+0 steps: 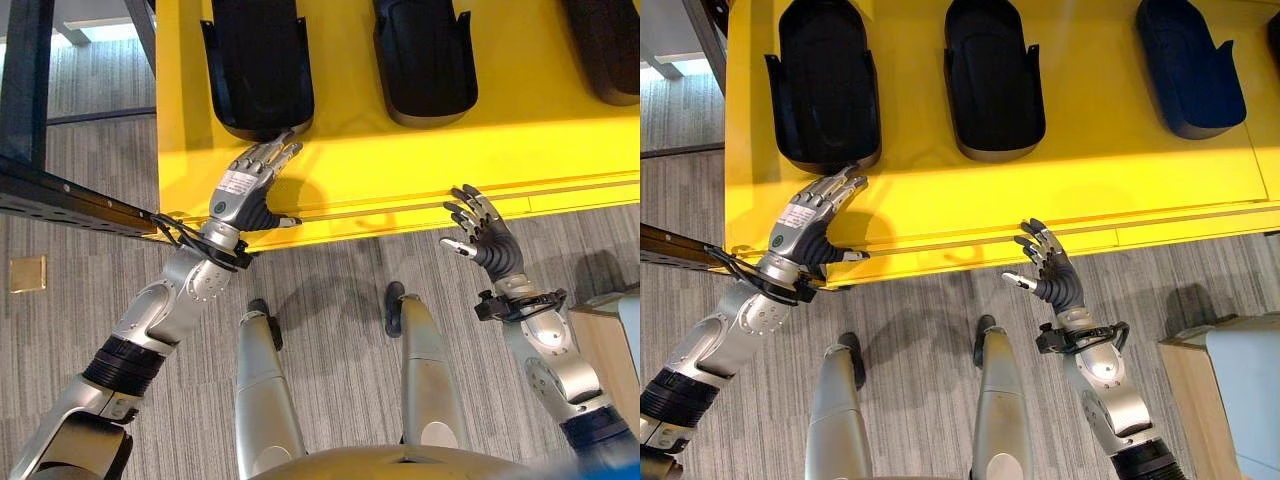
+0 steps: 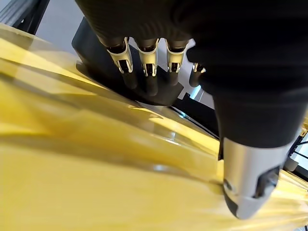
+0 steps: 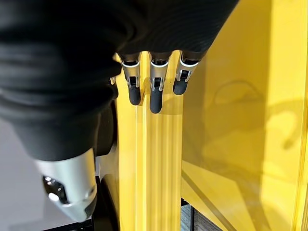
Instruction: Move parts from the plastic box to the shelf.
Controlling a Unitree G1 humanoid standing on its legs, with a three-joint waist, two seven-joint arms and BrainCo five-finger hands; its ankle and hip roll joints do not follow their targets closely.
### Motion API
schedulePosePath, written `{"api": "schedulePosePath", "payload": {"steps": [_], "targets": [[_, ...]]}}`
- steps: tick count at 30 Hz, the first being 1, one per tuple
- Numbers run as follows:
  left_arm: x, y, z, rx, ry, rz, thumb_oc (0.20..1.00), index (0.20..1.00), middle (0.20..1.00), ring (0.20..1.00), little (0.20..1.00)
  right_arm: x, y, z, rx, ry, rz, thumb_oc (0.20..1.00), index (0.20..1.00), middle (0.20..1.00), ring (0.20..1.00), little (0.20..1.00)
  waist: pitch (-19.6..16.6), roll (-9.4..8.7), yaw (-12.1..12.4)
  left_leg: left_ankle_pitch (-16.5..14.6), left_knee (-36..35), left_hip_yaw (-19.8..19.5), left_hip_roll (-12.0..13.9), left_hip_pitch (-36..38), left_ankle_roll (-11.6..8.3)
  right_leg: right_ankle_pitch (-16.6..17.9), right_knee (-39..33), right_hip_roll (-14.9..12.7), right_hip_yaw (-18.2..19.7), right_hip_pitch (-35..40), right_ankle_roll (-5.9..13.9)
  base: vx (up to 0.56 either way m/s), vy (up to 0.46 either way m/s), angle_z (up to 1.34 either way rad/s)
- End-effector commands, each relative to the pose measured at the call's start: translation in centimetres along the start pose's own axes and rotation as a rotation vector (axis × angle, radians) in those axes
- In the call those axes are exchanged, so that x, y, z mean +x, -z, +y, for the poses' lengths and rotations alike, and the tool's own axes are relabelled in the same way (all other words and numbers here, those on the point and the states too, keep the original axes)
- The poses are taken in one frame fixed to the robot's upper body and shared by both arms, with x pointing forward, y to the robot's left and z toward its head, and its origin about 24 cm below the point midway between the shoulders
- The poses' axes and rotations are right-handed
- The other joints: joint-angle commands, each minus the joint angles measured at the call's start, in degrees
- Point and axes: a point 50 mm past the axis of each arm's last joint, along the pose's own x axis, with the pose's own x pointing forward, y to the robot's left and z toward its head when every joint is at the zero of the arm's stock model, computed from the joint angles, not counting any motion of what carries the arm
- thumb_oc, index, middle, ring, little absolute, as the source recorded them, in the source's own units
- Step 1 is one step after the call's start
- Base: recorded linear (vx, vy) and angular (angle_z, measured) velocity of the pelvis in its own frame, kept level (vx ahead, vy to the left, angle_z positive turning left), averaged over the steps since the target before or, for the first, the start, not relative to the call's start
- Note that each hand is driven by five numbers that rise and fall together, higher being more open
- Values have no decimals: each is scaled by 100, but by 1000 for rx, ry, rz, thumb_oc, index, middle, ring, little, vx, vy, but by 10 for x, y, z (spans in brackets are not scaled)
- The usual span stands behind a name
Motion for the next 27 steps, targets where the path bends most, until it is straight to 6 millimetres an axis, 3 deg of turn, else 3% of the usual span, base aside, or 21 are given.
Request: {"api": "schedulePosePath", "payload": {"steps": [1,3,6,7,12,23,27], "targets": [[11,-2,6,12,-79,-17,1000,1000,1000,1000,1000,3,-17,0,-9,-22,-89,1000,1000,1000,1000,1000,-210,82,5,254,-441,141,144,-140,206,118,-428,-99,52,224,19,77,-2,-5],[11,-1,6,15,-82,-15,1000,1000,1000,1000,1000,3,-17,0,-8,-22,-89,1000,1000,1000,1000,1000,-181,76,6,389,-438,158,128,-217,246,247,-453,-111,45,162,-14,-43,8,-3],[8,-2,6,9,-68,-25,1000,1000,1000,1000,1000,3,-17,1,-7,-24,-87,1000,1000,1000,1000,1000,-198,88,17,256,-423,149,136,-159,211,130,-412,-106,49,206,18,-6,-1,-1],[6,-3,5,5,-60,-31,1000,1000,1000,1000,1000,3,-17,0,-7,-22,-88,1000,1000,1000,1000,1000,-166,80,23,411,-451,160,117,-221,251,268,-466,-118,38,163,-16,-94,3,0],[-9,-7,-1,-67,4,-30,1000,1000,1000,1000,1000,1,-17,0,-8,-22,-87,1000,1000,1000,1000,1000,-134,88,57,408,-459,154,111,-186,256,274,-472,-118,34,207,-14,-19,1,0],[-44,-19,-11,-357,126,4,1000,1000,1000,1000,1000,0,-12,-2,-22,0,-71,1000,1000,1000,1000,1000,-152,122,130,428,-577,120,51,93,266,260,-544,-134,4,538,0,3,-5,2],[-56,-23,-17,-560,150,52,1000,1000,1000,1000,1000,-1,-7,-3,-28,9,-51,1000,1000,1000,1000,1000,-174,126,148,442,-708,97,65,498,250,254,-679,-132,-31,983,21,27,-23,6]]}}
